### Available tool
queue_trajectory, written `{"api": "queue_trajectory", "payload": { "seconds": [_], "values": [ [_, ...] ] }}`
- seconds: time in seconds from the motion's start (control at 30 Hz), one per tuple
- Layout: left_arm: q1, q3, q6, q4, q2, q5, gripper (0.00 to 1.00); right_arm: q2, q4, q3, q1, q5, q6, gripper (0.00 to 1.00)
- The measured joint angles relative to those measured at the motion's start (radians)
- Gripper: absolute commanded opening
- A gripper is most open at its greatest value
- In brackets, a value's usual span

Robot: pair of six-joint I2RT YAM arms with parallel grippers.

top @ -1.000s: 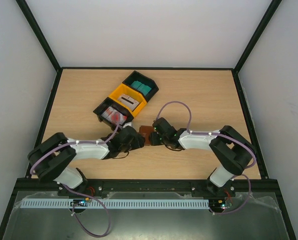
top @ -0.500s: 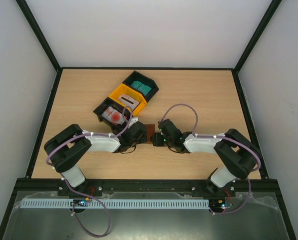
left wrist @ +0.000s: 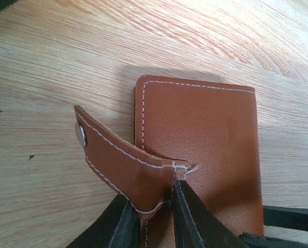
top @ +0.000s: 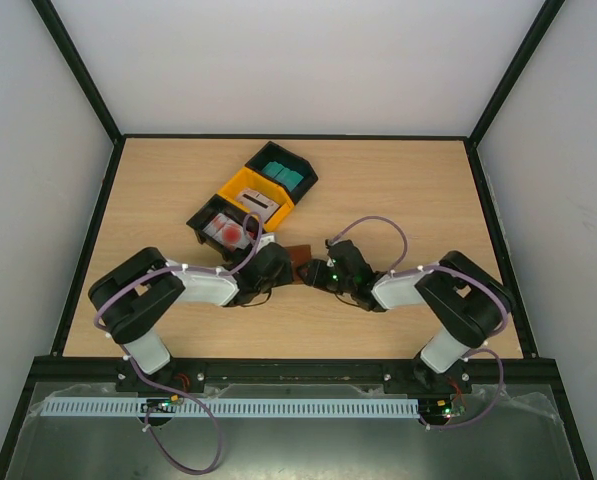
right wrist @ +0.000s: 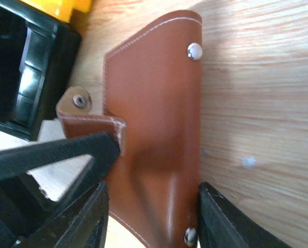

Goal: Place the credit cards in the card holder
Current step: Close the card holder at the center of the board, then turn over the card holder at the center of the board.

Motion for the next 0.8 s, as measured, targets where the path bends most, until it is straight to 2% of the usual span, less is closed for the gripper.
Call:
{"api": "queue_trajectory", "payload": {
  "seconds": [0.07, 0.23, 0.3, 0.33, 0.37, 0.43, 0.5, 0.6, 0.67, 0.8],
  "values": [
    [0.006, -0.006, 0.006, 0.010, 0.000, 0.005, 0.19, 0.041, 0.071, 0.002, -0.004, -0.031, 0.021, 0.43],
    [0.029, -0.036, 0.019, 0.063, -0.002, 0.032, 0.19, 0.118, 0.212, 0.000, -0.020, -0.077, 0.063, 0.26],
    [0.034, -0.044, 0.026, 0.079, -0.002, 0.039, 0.20, 0.129, 0.233, -0.006, -0.023, -0.080, 0.075, 0.15],
    [0.035, -0.049, 0.029, 0.089, -0.002, 0.043, 0.20, 0.132, 0.238, -0.010, -0.024, -0.079, 0.082, 0.06],
    [0.037, -0.052, 0.032, 0.095, -0.002, 0.046, 0.21, 0.133, 0.244, -0.013, -0.024, -0.079, 0.090, 0.03],
    [0.040, -0.058, 0.034, 0.106, -0.006, 0.051, 0.25, 0.125, 0.259, -0.014, -0.025, -0.084, 0.107, 0.02],
    [0.043, -0.064, 0.037, 0.106, -0.014, 0.056, 0.34, 0.119, 0.245, -0.008, -0.024, -0.083, 0.097, 0.02],
    [0.050, -0.067, 0.042, 0.042, -0.052, 0.072, 0.49, 0.086, 0.128, 0.039, -0.017, -0.061, 0.060, 0.02],
    [0.047, -0.061, 0.042, -0.058, -0.107, 0.095, 0.59, 0.043, 0.017, 0.079, -0.010, -0.021, 0.023, 0.02],
    [0.043, -0.019, 0.029, -0.332, -0.245, 0.109, 0.63, -0.129, -0.317, 0.170, -0.005, 0.134, -0.050, 0.02]
  ]
}}
